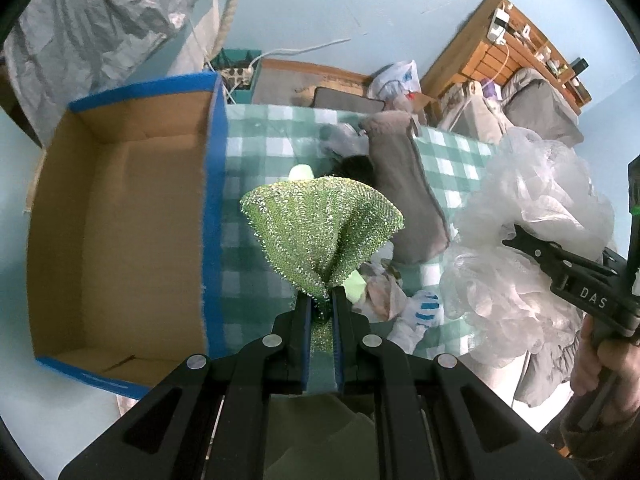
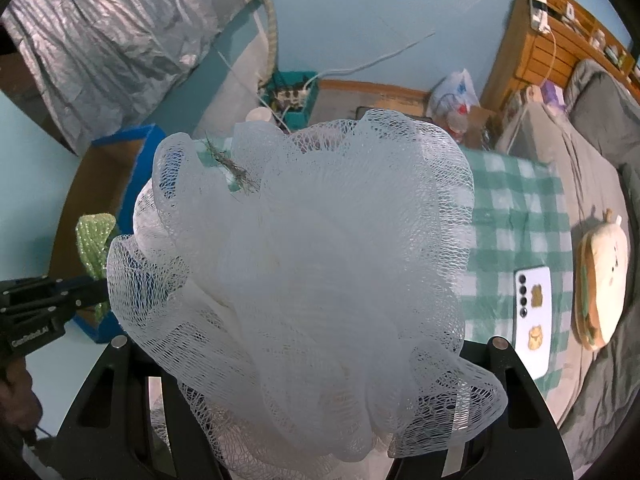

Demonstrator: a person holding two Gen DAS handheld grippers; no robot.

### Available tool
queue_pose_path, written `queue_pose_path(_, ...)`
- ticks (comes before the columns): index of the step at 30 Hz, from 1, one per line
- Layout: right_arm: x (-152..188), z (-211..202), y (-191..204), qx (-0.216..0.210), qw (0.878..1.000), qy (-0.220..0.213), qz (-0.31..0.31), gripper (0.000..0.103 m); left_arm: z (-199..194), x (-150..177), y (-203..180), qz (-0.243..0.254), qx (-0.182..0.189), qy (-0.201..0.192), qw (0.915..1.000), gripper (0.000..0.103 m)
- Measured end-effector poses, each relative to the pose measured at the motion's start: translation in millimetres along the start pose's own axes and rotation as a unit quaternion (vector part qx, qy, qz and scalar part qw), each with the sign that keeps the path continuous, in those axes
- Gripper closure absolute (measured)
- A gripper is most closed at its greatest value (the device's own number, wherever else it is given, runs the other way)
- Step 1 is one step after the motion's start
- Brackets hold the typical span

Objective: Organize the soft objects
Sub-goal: 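Carry the scrubber and bath puff over the box and release both inside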

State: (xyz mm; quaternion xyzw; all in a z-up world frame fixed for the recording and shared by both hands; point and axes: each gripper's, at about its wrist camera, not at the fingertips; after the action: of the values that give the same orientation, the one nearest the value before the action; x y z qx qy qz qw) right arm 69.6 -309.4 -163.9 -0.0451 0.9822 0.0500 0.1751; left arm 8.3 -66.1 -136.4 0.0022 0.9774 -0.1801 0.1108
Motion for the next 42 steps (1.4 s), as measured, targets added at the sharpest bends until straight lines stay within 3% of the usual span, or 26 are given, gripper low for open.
queue_pose_path(23,-40.1,-7.8,92.2,-0.038,0.996,-0.018,-0.074,0.040,-40.7,-2.1,65.6,-0.054,-0.017,-0.045,0.9974,0.094)
queue_pose_path(42,-81.2,3.1,199.6,-0.075,0.983,-0.022,-0.169,0.040,-62.2,3.2,139.0,-0.116,-0.043,-0.062,0.9904,0.094)
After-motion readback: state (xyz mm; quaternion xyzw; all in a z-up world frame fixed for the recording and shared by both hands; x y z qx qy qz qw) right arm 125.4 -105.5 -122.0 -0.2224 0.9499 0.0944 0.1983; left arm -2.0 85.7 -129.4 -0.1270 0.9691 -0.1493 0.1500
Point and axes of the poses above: each gripper's, at about its wrist camera, not at the fingertips, and z roughly the way its jaws point, y to its left, x to its underside, and after that the axes turned 9 degrees about x, right-handed
